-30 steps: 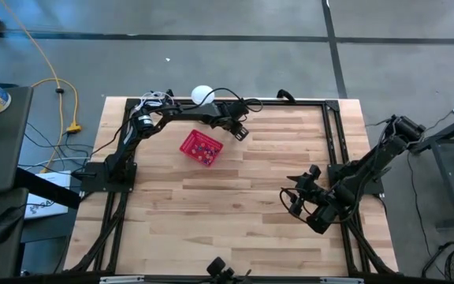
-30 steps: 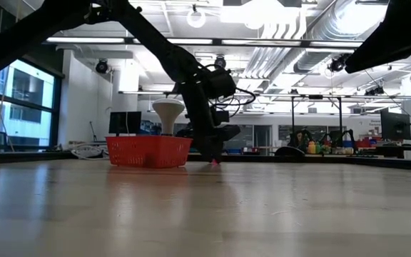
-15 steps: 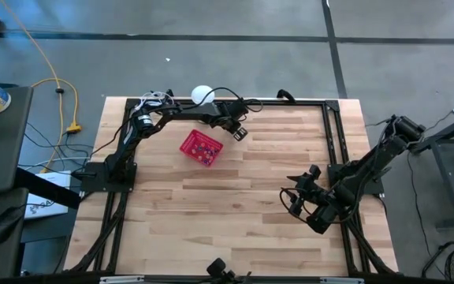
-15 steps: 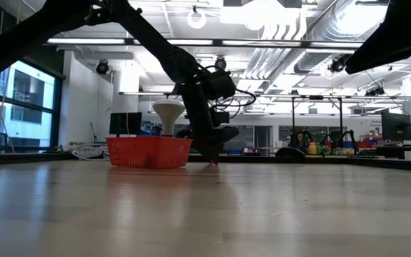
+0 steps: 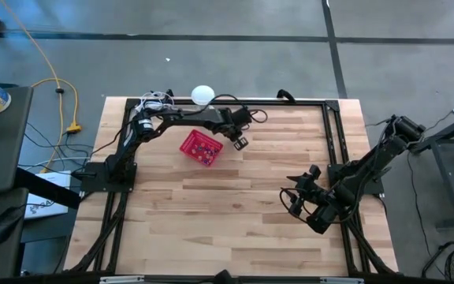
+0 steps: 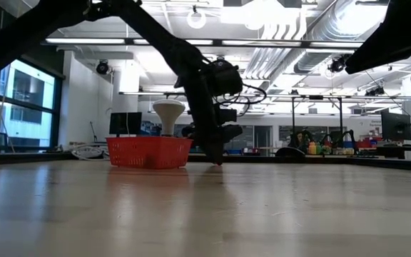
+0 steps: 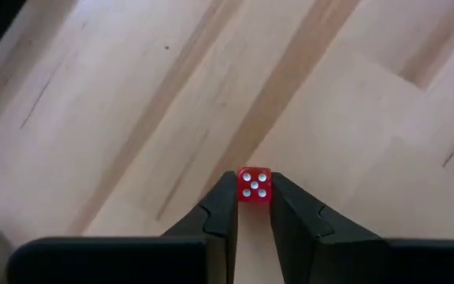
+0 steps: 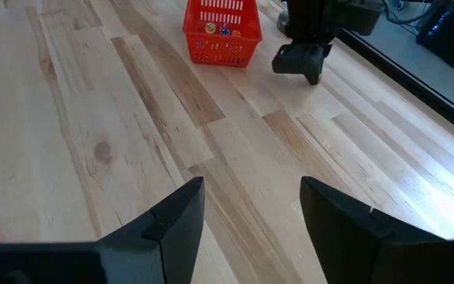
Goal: Pick & Place Dice
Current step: Put the pink die into the red basket
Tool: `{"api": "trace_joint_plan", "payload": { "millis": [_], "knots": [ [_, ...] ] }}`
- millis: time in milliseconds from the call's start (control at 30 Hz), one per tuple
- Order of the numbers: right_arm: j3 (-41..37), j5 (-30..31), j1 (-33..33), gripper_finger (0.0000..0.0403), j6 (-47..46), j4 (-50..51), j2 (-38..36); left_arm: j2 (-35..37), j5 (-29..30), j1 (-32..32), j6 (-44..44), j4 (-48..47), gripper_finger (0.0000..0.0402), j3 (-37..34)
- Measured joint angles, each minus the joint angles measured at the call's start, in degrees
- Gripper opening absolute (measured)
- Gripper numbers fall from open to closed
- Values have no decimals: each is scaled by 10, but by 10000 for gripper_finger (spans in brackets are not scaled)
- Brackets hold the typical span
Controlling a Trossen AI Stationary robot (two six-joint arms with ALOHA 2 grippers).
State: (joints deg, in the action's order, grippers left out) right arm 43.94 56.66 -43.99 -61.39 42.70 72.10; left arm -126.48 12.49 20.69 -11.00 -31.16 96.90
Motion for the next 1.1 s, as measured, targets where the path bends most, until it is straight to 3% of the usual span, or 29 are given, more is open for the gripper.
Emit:
{"api": "trace_joint_plan", "payload": {
  "millis": [300,467,667,933,1100],
  "knots": [
    [0,-21,0,201,-6,-3,1,72,-11,-43,30,-78,47,0],
    [0,-28,1,201,-1,-10,15,155,-65,-49,35,-152,47,0],
    [0,-36,1,201,-3,-13,37,244,-146,-62,49,-318,47,-35],
    [0,-63,1,201,-3,-30,69,340,-144,-63,36,-247,63,-206],
    [0,-81,2,201,-3,-53,71,336,-83,-64,32,-228,86,-244]
  ]
}}
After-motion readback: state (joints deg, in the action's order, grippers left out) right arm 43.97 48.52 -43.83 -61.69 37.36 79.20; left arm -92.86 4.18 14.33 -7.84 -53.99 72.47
